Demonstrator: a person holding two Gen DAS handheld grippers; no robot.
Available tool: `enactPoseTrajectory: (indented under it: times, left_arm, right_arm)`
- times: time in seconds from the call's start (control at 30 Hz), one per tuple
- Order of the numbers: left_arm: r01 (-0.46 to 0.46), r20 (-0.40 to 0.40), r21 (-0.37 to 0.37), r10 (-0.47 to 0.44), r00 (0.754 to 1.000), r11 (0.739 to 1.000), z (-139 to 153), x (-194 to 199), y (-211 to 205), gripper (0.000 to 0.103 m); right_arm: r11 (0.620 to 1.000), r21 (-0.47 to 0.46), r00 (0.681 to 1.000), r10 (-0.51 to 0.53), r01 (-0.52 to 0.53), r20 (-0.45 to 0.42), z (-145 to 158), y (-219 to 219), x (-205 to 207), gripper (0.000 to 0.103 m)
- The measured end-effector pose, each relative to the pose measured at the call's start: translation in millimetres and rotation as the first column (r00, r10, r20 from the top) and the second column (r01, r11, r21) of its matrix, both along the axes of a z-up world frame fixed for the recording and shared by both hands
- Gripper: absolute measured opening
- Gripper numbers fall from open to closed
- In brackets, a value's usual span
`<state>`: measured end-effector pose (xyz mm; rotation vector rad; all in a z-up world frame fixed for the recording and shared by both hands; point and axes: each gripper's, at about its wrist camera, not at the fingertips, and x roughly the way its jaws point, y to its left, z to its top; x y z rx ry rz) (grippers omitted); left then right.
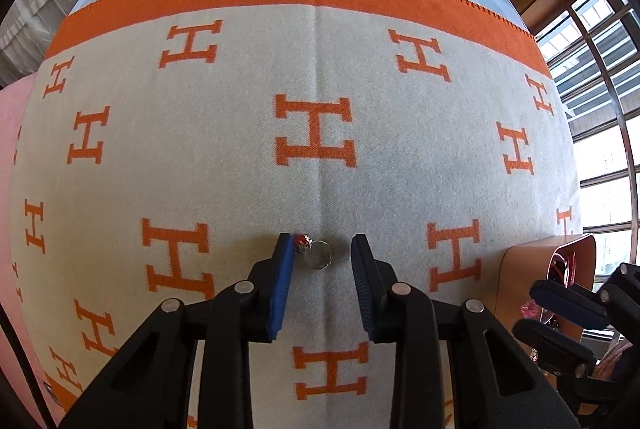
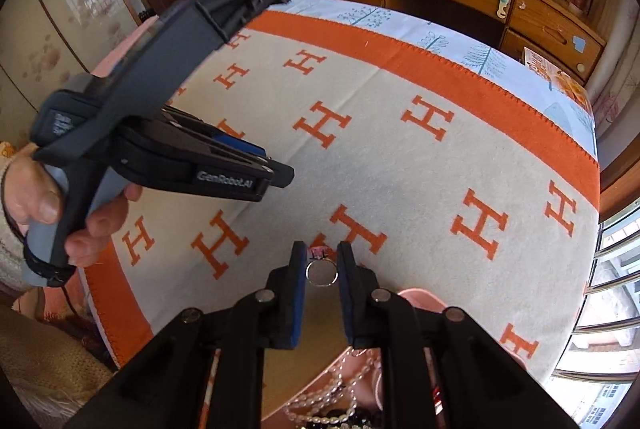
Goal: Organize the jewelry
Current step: 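Drop the pink-stone ring into the box with right while left carries the red-stone ring there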
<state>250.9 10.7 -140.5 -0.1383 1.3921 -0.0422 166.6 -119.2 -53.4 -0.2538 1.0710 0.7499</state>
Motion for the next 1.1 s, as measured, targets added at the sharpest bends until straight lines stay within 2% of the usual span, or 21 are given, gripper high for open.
enactPoseTrajectory:
  times: [0.03,0.07,0.2,0.43,0.7,0.9,1.1]
  left_arm:
    - [0.01,-0.001,0.007,-0.01,1.0,1.0,0,0,-2,0.016]
    - [0.017,-0.003,0.012,-0.017,1.0,1.0,0,1,-4,0.014]
    - [0.034,-0.001,0.032,-0.034,0.999,0.999,1,1,-10,0.014]
    - [0.039,0.003,0.018,-0.039,0.999,0.999,4,-1,-21,0.013]
    - [0.087,0.071,0.004,-0.087,0.994,0.996,44,-22,-27,0.013]
    - [0.195,0.143,-0.02,-0.19,0.971,0.981,81,-48,-67,0.013]
    - [0.308,0.169,-0.055,-0.295,0.94,0.95,92,-65,-116,0.013]
  right_arm:
    - [1.0,0.019,1.0,-0.006,0.006,0.003,3,0,0,0.015]
    - [0.999,0.034,1.0,-0.013,0.013,0.007,6,-2,-4,0.015]
    - [0.996,0.087,0.999,-0.034,0.033,0.009,10,-9,-5,0.015]
    - [0.988,0.138,0.998,-0.068,0.067,0.003,12,-22,-5,0.015]
    - [0.978,0.17,0.992,-0.124,0.117,0.031,26,-47,-17,0.015]
    - [0.964,0.17,0.976,-0.214,0.205,0.035,30,-76,-27,0.015]
    - [0.934,0.142,0.943,-0.332,0.327,0.017,27,-108,-27,0.015]
